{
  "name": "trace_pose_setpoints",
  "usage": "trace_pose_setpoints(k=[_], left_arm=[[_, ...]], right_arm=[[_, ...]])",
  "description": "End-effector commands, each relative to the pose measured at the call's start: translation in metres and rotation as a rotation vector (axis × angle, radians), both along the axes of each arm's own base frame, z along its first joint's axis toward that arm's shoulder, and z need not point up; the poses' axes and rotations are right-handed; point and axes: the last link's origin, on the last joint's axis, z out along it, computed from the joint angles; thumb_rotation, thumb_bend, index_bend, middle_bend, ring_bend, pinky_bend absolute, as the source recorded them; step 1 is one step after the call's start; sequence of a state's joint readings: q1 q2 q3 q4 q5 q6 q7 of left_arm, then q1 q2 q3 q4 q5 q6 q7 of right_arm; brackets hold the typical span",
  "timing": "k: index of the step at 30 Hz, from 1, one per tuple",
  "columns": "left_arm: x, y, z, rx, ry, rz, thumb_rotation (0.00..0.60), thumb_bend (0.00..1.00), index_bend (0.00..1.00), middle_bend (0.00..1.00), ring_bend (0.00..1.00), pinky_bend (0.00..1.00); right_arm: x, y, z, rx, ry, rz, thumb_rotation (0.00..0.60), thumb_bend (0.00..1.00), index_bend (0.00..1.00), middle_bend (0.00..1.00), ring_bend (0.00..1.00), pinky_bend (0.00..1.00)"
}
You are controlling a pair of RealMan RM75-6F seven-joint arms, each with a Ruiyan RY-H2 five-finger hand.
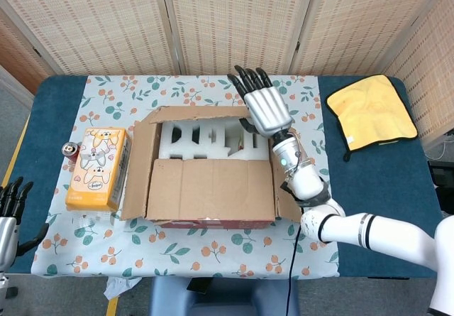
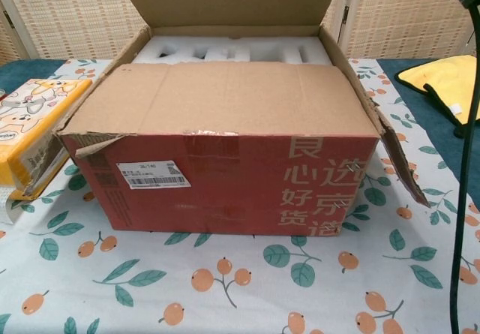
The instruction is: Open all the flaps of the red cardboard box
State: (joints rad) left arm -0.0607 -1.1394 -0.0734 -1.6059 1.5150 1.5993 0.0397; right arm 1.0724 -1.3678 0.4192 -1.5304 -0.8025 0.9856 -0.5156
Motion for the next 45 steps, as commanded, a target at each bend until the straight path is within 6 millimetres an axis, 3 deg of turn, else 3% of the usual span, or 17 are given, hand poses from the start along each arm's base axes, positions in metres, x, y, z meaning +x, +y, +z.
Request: trace_pose_setpoints(k=[1, 10, 13, 16, 20, 27, 33, 41, 45], left_arm=[[-0.004, 0.005, 0.002, -0.003, -0.009, 0.017, 0.600, 0.34, 0.00, 0.00, 0.00, 0.00], [-0.017, 0.019, 0.007, -0.003, -0.032, 0.077, 0.600, 0.34, 0.00, 0.00, 0.00, 0.00], [-0.021, 0.021, 0.008, -0.002, -0.031, 0.093, 0.600, 0.34, 0.00, 0.00, 0.00, 0.00], [-0.025, 0.022, 0.009, -0.003, -0.025, 0.110, 0.600, 0.34, 0.00, 0.00, 0.00, 0.00], [-0.025, 0.021, 0.009, 0.000, -0.023, 0.113, 0.600, 0.34, 0.00, 0.00, 0.00, 0.00], [-0.020, 0.019, 0.005, -0.010, -0.013, 0.097, 0.600, 0.34, 0.00, 0.00, 0.00, 0.00], [-0.016, 0.020, 0.001, -0.019, -0.007, 0.087, 0.600, 0.34, 0.00, 0.00, 0.00, 0.00], [-0.014, 0.021, -0.002, -0.032, 0.004, 0.080, 0.600, 0.34, 0.00, 0.00, 0.00, 0.00], [-0.016, 0.021, -0.002, -0.034, 0.003, 0.088, 0.600, 0.34, 0.00, 0.00, 0.00, 0.00]], right_arm=[[0.010, -0.023, 0.009, -0.027, -0.023, -0.012, 0.600, 0.41, 0.00, 0.00, 0.00, 0.00], [0.016, -0.099, -0.003, -0.049, 0.004, -0.104, 0.600, 0.41, 0.00, 0.00, 0.00, 0.00], [0.013, -0.112, -0.010, -0.039, 0.002, -0.129, 0.600, 0.41, 0.00, 0.00, 0.00, 0.00], [0.009, -0.114, -0.014, -0.003, -0.042, -0.127, 0.600, 0.41, 0.00, 0.00, 0.00, 0.00], [0.001, -0.096, -0.011, 0.081, -0.103, -0.089, 0.600, 0.41, 0.00, 0.00, 0.00, 0.00], [-0.023, -0.027, 0.015, 0.260, -0.142, -0.054, 0.600, 0.41, 0.00, 0.00, 0.00, 0.00], [-0.038, 0.019, 0.025, 0.398, -0.197, -0.097, 0.600, 0.41, 0.00, 0.00, 0.00, 0.00], [-0.047, 0.050, 0.010, 0.600, -0.345, -0.163, 0.600, 0.41, 0.00, 0.00, 0.00, 0.01], [-0.044, 0.051, -0.006, 0.707, -0.501, -0.207, 0.600, 0.41, 0.00, 0.00, 0.00, 0.20]])
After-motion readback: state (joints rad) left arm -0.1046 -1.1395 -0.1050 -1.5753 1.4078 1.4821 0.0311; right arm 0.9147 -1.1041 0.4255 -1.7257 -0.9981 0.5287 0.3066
